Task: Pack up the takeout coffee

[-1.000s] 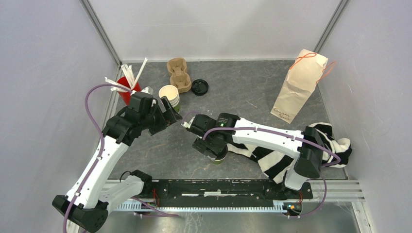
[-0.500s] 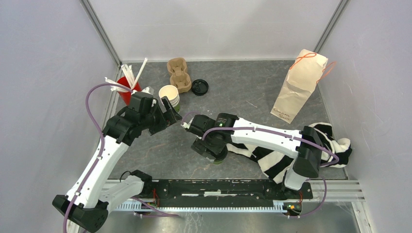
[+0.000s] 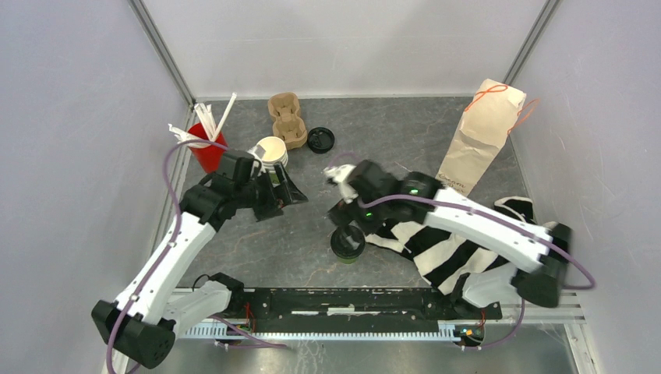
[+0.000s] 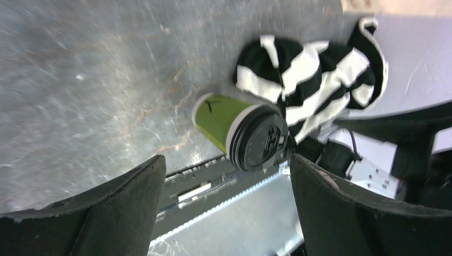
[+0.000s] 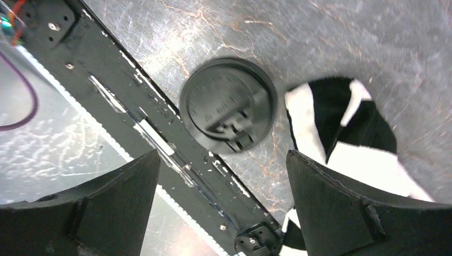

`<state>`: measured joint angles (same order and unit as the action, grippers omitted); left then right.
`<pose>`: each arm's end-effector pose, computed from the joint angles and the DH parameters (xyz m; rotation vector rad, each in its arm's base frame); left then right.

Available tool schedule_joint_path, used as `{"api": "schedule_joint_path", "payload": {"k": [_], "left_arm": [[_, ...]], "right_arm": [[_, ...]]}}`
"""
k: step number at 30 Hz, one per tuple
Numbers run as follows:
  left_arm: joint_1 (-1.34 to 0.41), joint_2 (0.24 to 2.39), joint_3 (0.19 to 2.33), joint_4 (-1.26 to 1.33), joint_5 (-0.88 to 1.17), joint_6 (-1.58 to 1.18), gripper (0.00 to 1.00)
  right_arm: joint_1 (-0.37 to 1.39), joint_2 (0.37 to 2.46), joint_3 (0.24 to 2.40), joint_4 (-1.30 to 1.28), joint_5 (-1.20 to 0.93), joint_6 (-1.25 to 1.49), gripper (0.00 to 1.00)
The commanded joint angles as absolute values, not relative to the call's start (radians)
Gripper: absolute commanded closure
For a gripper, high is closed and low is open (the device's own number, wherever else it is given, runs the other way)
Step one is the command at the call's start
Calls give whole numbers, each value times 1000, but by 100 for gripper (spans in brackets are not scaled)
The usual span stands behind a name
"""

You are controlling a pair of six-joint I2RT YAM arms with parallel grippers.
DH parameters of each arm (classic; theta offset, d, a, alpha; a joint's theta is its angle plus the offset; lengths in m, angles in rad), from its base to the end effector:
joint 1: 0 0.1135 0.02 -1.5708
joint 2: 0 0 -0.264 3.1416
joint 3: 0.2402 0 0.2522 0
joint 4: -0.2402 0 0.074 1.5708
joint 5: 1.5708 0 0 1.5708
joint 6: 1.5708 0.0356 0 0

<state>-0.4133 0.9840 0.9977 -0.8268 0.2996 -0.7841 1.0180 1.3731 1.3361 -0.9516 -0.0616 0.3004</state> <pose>0.1718 -0.0868 0.3182 -0.3177 2.5202 -0.8850 0.1427 0.2355 0.3318 -0.9585 2.4858 0.5537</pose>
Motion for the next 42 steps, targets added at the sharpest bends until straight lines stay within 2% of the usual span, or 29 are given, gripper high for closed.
{"api": "schedule_joint_path", "payload": {"k": [1,4,8,9,14,17,20,22,34,42], "left_arm": [[-443,1036,876,-637,600,-838,10],[-513,1056,818,-592,590,-879,16],[-590,1051,713,-516,572,-970,34],[-604,1041,678,-487,572,-1000,39],[-642,1007,594,-379,555,-1095,50],[-644,1012,584,-357,564,-1097,50],[-645,1031,594,-356,571,-1089,44],[-647,1031,604,-357,563,-1088,43],[-650,1075,629,-359,553,-1074,54],[-658,1071,627,-357,554,-1069,51]], "right_arm": [[851,1208,1114,-662,-332,362,5],[753,1151,987,-521,-451,405,5],[682,1133,854,-334,-610,493,10],[676,1132,834,-306,-625,507,11],[664,1132,801,-256,-629,522,15],[664,1143,791,-247,-635,516,19],[664,1154,778,-230,-653,522,24],[664,1162,772,-230,-657,520,27],[664,1187,743,-185,-660,518,38],[664,1192,717,-164,-666,521,43]]}}
